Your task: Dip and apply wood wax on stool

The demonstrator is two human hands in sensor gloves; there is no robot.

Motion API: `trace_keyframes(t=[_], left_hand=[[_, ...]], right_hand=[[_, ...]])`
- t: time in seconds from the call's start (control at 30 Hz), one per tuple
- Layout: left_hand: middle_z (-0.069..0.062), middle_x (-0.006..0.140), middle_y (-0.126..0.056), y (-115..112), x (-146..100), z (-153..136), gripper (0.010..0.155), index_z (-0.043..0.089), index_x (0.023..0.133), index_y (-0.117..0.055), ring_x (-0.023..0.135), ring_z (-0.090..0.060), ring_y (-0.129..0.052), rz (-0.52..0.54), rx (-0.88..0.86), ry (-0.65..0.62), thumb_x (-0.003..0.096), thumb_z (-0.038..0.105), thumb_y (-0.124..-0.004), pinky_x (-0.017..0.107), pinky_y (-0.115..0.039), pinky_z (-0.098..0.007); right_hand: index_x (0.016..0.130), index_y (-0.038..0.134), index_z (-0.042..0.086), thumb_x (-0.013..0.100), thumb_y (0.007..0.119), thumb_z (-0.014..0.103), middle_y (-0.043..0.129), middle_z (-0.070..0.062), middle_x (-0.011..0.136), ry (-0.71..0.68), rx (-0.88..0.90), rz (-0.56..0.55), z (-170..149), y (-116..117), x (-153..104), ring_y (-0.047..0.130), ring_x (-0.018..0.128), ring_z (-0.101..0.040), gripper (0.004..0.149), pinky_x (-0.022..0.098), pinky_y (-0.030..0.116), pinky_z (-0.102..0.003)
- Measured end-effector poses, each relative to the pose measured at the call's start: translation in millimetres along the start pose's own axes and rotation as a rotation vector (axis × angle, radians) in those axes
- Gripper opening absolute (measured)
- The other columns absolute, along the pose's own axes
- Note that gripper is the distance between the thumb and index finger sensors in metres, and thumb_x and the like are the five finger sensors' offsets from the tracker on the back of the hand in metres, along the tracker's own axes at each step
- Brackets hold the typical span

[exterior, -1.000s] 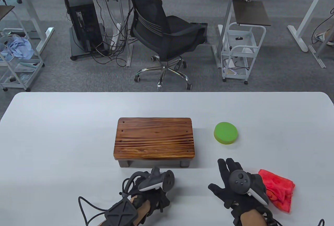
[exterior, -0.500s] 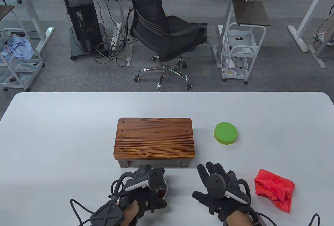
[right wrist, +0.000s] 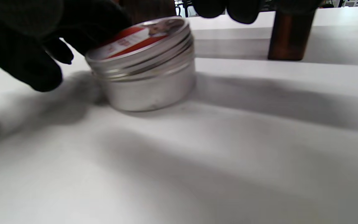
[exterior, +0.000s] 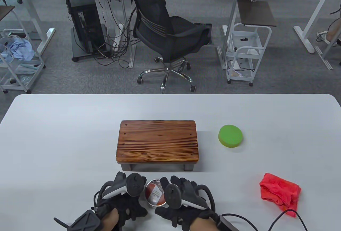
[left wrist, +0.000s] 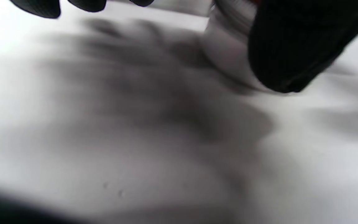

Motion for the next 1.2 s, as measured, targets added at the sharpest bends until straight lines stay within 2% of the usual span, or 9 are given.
trace_keyframes(t=[0.1, 0.2, 0.3, 0.53, 0.73, 0.87, 1.07, 1.13, 1.2], left_hand=[[-0.025, 0.12, -0.014, -8, 7, -10, 0.103, 0.027, 0.111, -0.017, 0.102, -0.064, -0.017, -0.015, -0.049, 0.002, 0.047, 0.06, -0.09, 0.068, -0.041, -0.079], [-0.026, 0.12, -0.012, -9, 10, -12, 0.097, 0.03, 0.111, -0.023, 0.102, -0.064, -0.014, 0.047, -0.058, -0.009, 0.0468, 0.064, -0.087, 0.067, -0.035, -0.082], [-0.026, 0.118, -0.007, -12, 15, -13, 0.091, 0.031, 0.11, -0.026, 0.1, -0.064, -0.007, 0.047, -0.106, -0.018, 0.0486, 0.067, -0.083, 0.064, -0.027, -0.084], [-0.022, 0.117, 0.002, -19, 23, -13, 0.08, 0.035, 0.109, -0.032, 0.096, -0.061, 0.005, 0.043, -0.15, -0.047, 0.0511, 0.061, -0.08, 0.059, -0.014, -0.084], [-0.021, 0.116, 0.004, -21, 27, -13, 0.082, 0.037, 0.108, -0.033, 0.094, -0.06, 0.008, 0.064, -0.169, -0.058, 0.0486, 0.06, -0.084, 0.058, -0.01, -0.083], [-0.02, 0.116, 0.004, -21, 27, -12, 0.083, 0.037, 0.108, -0.033, 0.094, -0.059, 0.009, 0.062, -0.172, -0.07, 0.048, 0.06, -0.085, 0.057, -0.008, -0.083], [-0.02, 0.116, 0.005, -22, 28, -10, 0.084, 0.037, 0.108, -0.031, 0.094, -0.059, 0.01, 0.055, -0.164, -0.078, 0.0476, 0.061, -0.084, 0.057, -0.008, -0.083], [-0.02, 0.115, 0.006, -22, 27, -10, 0.085, 0.037, 0.108, -0.03, 0.094, -0.059, 0.01, 0.053, -0.161, -0.078, 0.0478, 0.061, -0.084, 0.057, -0.007, -0.083], [-0.021, 0.115, 0.007, -23, 28, -10, 0.085, 0.037, 0.108, -0.029, 0.094, -0.059, 0.011, 0.051, -0.157, -0.077, 0.0481, 0.062, -0.083, 0.057, -0.007, -0.083]], right_hand=[[0.114, 0.03, 0.021, 0.047, 0.069, 0.08, 0.034, -0.013, 0.116, 0.051, -0.039, 0.056, 12, 5, 11, 0.051, 0.104, -0.045, 0.097, 0.067, 0.056, -0.073], [0.111, 0.029, 0.022, 0.05, 0.07, 0.079, 0.031, -0.013, 0.115, 0.097, -0.092, 0.079, 18, 8, 19, 0.053, 0.102, -0.046, 0.093, 0.066, 0.06, -0.072], [0.109, 0.028, 0.022, 0.051, 0.071, 0.077, 0.03, -0.014, 0.114, 0.112, -0.098, 0.093, 19, 12, 25, 0.056, 0.1, -0.048, 0.09, 0.065, 0.064, -0.071], [0.107, 0.032, 0.024, 0.05, 0.073, 0.073, 0.038, -0.013, 0.111, 0.084, -0.127, -0.022, 22, 10, 31, 0.065, 0.095, -0.042, 0.086, 0.064, 0.072, -0.062], [0.107, 0.041, 0.027, 0.046, 0.076, 0.075, 0.046, -0.008, 0.11, 0.046, -0.148, -0.108, 22, 7, 33, 0.073, 0.088, -0.039, 0.086, 0.061, 0.077, -0.056], [0.107, 0.043, 0.026, 0.044, 0.076, 0.074, 0.047, -0.008, 0.11, -0.002, -0.156, -0.125, 24, 7, 34, 0.076, 0.085, -0.044, 0.086, 0.06, 0.078, -0.056], [0.107, 0.042, 0.025, 0.044, 0.081, 0.068, 0.043, -0.008, 0.112, -0.086, -0.126, -0.083, 23, 8, 34, 0.067, 0.094, -0.047, 0.086, 0.066, 0.073, -0.06], [0.108, 0.04, 0.025, 0.047, 0.081, 0.067, 0.039, -0.007, 0.113, -0.068, -0.099, -0.044, 21, 8, 32, 0.06, 0.1, -0.045, 0.084, 0.068, 0.071, -0.061], [0.109, 0.035, 0.025, 0.047, 0.079, 0.073, 0.037, -0.01, 0.114, -0.009, -0.066, -0.056, 18, 8, 28, 0.059, 0.1, -0.046, 0.09, 0.065, 0.072, -0.064]])
Point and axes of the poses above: the tracker on the back of each hand, its own z axis roughly to the thumb side, its own x axis roughly from the wrist to the fingertips, y = z × x, the point moved 4 cm from there along x, roughly from the wrist to the fingertips
